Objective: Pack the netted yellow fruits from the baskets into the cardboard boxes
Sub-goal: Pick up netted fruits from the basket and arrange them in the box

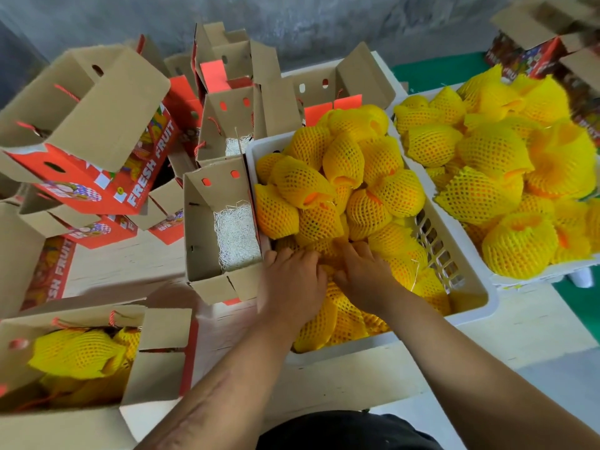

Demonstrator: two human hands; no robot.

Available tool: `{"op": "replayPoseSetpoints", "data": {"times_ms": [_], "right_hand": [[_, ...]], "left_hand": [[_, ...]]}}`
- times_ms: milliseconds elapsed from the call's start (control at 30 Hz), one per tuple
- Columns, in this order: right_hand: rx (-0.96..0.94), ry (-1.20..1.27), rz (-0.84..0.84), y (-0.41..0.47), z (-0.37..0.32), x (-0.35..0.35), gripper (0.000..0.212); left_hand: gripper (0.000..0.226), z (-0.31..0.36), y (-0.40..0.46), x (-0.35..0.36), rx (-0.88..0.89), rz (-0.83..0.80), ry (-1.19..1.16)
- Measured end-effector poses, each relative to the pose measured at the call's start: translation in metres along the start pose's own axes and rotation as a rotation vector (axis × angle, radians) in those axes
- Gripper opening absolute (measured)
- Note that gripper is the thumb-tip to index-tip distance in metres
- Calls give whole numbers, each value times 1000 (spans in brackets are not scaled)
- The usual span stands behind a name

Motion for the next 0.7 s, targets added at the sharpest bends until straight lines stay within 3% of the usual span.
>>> {"op": "replayPoseSetpoints", "data": {"times_ms": [100,200,400,700], "right_hand": [[28,54,122,8,-5,-7,57],[50,155,158,12,-12,-18,72],[52,129,270,-5,-9,-40,31],[18,25,270,-52,-4,-80,35]], "left_hand": [[32,0,2,-2,-23,-21,-3],[31,0,0,-4,-25,-11,-31],[33,-5,-3,-17,-82,100,-224],[60,-6,-11,-20,-61,120,-389]]}}
Point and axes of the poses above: each hand's wrist, its own y-axis towards the middle knuckle, its own x-axis out of the palm, z = x × y, the point moved 7 cm from there along y, towards the middle knuckle, and after that the axes turned 8 degrees about y, right-handed, at the moved point
